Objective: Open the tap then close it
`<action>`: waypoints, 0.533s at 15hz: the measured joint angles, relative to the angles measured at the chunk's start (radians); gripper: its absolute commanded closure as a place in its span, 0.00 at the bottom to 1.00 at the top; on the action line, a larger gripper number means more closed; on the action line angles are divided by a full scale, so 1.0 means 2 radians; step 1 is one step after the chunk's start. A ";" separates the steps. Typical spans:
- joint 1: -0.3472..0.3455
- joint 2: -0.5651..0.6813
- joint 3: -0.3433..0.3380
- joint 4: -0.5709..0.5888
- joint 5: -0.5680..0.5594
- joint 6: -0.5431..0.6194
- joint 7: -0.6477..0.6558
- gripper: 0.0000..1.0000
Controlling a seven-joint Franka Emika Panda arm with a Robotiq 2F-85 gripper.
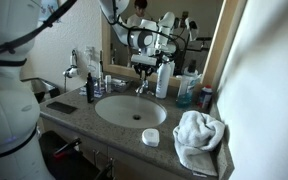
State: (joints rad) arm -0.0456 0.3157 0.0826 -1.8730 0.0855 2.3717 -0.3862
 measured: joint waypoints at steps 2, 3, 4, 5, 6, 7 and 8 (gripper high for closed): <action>-0.001 0.000 -0.001 -0.005 0.000 0.000 0.001 0.92; -0.002 0.000 -0.001 -0.007 0.000 0.000 0.003 0.92; -0.002 0.000 -0.001 -0.009 0.001 0.000 0.006 0.92; -0.002 0.000 -0.001 -0.010 0.001 0.001 0.010 0.92; -0.003 0.001 -0.001 -0.012 0.001 0.001 0.012 0.92; -0.003 0.001 -0.001 -0.012 0.001 0.001 0.014 0.92; -0.003 0.001 -0.001 -0.012 0.001 0.001 0.018 0.92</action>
State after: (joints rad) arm -0.0520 0.3175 0.0799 -1.8977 0.0866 2.3730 -0.3496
